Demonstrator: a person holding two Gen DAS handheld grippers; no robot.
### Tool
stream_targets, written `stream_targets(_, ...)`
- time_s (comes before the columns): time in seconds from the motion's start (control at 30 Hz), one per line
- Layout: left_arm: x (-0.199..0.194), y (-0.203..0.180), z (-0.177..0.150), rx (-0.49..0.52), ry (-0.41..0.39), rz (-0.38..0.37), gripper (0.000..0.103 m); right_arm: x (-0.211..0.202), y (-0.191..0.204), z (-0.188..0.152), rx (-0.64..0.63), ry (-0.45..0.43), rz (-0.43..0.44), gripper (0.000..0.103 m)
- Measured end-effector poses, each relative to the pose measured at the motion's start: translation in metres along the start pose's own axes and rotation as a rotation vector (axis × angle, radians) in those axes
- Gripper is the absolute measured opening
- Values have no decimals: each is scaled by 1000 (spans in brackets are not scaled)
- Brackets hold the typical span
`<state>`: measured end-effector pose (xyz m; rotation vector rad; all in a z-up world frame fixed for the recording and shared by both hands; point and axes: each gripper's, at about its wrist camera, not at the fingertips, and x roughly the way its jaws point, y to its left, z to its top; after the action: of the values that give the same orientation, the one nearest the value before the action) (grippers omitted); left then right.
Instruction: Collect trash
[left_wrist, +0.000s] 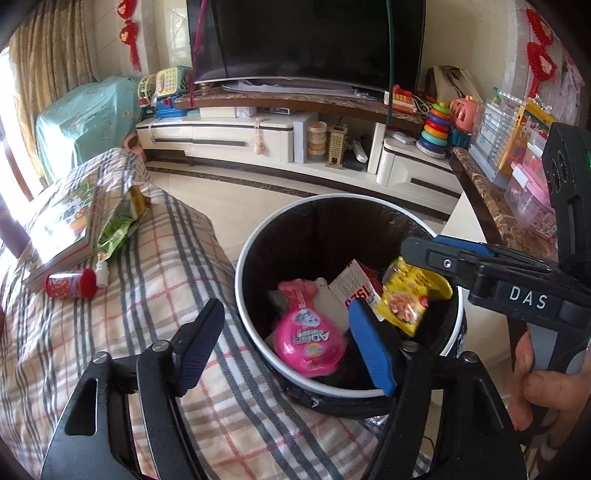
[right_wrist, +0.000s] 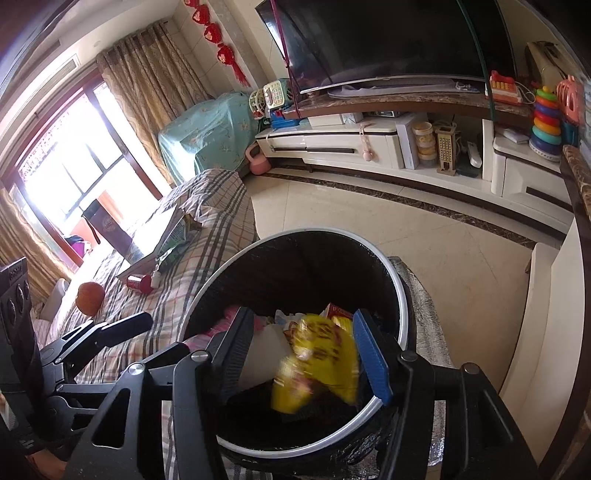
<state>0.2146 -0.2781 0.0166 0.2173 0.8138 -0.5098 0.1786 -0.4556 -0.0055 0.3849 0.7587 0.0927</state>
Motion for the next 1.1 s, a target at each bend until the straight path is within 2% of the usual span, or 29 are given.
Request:
stream_targets(0.13,-9,10,-7,-27,-10,6,73,-10,2,-1,4,-21,1,61)
stream_targets(0.3,-26,23,-21,-79,-28,1,76,-29,12,-8,2,-67,16,85)
stream_targets(0.5,-51,35,-44,-146,-64,-5,79,-48,23,-27,20,-98,38,96)
stream_targets(0.7,-75,47,-73,-209,-91,2,83,-64,33,-51,38,-123,54,101)
stream_targets(0.93,-90,55,-100,-260,-104,4,84,-71,43,-75,64,-121,70,101)
stream_targets(1.1,-102,55,-120,-270,-133,22,91,-79,52,-93,50,-137,54,102)
